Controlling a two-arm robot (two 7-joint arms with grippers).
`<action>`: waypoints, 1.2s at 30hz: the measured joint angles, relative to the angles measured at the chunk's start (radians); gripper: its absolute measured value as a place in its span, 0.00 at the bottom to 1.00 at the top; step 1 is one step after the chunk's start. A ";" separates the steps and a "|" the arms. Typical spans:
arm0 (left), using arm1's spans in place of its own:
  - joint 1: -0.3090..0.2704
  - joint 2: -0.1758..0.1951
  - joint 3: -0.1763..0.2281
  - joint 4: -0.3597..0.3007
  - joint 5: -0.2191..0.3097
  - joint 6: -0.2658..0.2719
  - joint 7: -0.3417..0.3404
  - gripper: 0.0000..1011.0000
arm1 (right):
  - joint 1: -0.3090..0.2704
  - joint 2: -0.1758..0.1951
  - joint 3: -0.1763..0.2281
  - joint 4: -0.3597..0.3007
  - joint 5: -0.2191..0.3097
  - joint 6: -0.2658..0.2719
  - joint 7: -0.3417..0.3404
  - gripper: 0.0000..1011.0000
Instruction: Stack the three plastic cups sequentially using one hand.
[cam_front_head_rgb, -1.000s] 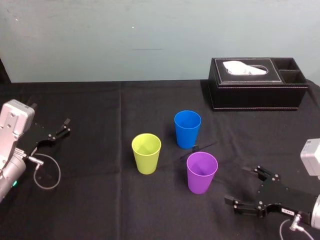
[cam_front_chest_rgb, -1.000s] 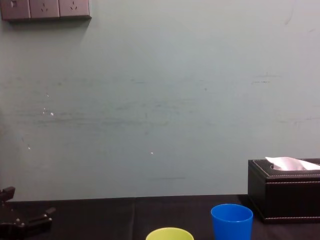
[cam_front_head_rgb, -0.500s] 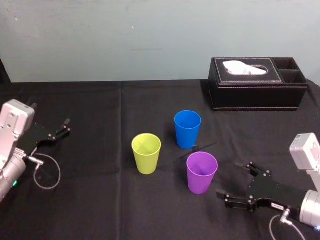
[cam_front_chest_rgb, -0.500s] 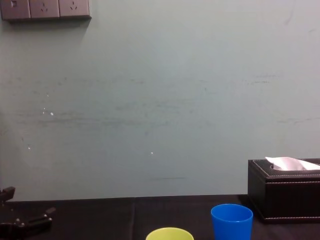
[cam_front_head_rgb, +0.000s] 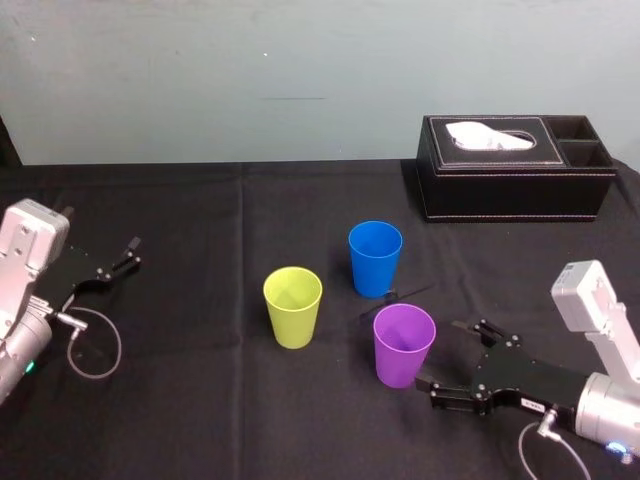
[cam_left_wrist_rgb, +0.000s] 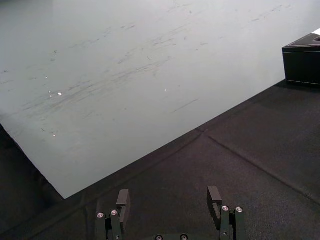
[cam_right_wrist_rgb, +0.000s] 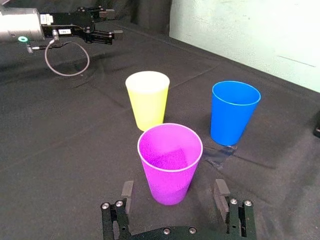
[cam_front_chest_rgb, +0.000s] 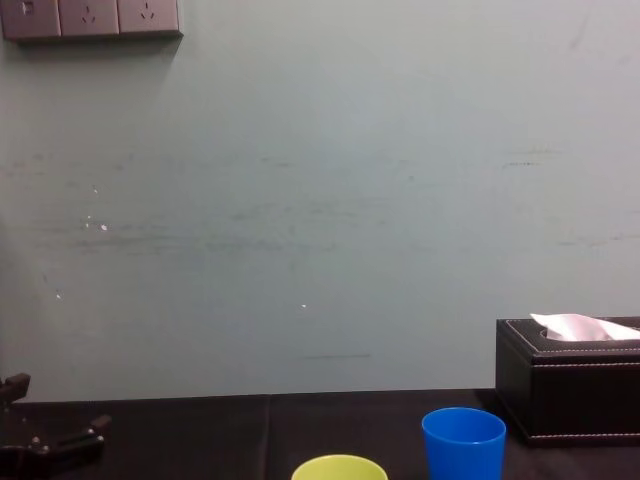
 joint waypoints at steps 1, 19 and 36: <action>0.000 0.000 0.000 0.000 0.000 0.000 0.000 1.00 | 0.007 -0.004 -0.005 0.004 -0.002 0.001 0.000 0.99; 0.000 0.000 0.000 0.000 0.000 0.000 0.000 1.00 | 0.055 -0.038 -0.043 0.035 -0.016 0.010 0.002 0.99; 0.000 0.000 0.000 0.000 0.000 0.000 0.000 1.00 | 0.101 -0.087 -0.071 0.084 -0.029 0.021 -0.017 0.99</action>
